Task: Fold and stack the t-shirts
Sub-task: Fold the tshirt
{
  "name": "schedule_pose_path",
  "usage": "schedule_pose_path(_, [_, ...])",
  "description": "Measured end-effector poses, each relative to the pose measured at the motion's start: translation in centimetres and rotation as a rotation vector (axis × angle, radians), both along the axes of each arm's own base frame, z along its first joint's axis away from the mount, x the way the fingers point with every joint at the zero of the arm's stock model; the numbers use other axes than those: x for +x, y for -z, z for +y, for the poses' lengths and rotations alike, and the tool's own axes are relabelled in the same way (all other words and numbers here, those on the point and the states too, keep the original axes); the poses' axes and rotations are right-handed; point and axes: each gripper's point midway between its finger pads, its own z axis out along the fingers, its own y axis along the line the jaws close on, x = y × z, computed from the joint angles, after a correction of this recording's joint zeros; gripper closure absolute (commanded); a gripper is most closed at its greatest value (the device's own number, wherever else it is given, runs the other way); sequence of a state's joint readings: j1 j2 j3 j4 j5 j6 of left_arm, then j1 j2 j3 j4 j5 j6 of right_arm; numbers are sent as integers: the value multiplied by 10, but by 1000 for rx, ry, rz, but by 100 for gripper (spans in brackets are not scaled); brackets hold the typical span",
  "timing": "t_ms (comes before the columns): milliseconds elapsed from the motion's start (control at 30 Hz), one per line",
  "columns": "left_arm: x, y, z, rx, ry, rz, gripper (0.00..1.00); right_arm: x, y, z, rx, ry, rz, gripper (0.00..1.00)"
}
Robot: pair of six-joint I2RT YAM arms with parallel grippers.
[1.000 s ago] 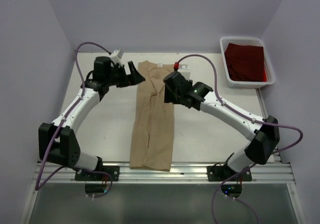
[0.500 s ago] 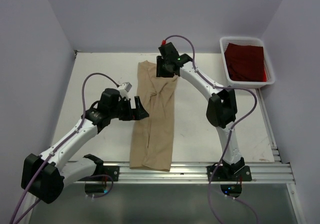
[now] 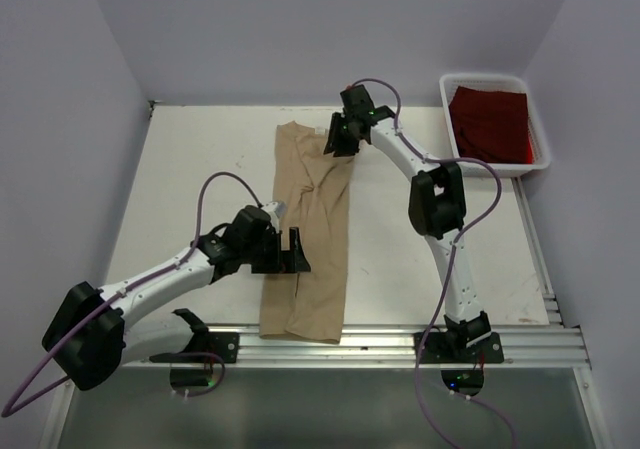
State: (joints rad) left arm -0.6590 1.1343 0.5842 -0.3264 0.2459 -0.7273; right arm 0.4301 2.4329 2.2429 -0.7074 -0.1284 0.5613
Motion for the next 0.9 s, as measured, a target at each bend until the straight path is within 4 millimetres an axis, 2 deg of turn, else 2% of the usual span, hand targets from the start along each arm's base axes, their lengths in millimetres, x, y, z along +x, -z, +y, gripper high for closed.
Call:
schedule_pose_path(200, [-1,2,-5,3,-6,-8,4,-6,17,5,20,2,32,64])
schedule_pose_path(433, [-8,16,0,14,-25,24,4,-18,47,-12,-53,41,86,63])
schedule_pose_path(733, [-11,18,-1,14,-24,32,4,-16,45,-16,-73,57,73,63])
schedule_pose_path(900, [-10,19,-1,16,-26,31,4,-14,29,-16,-65,56,45,62])
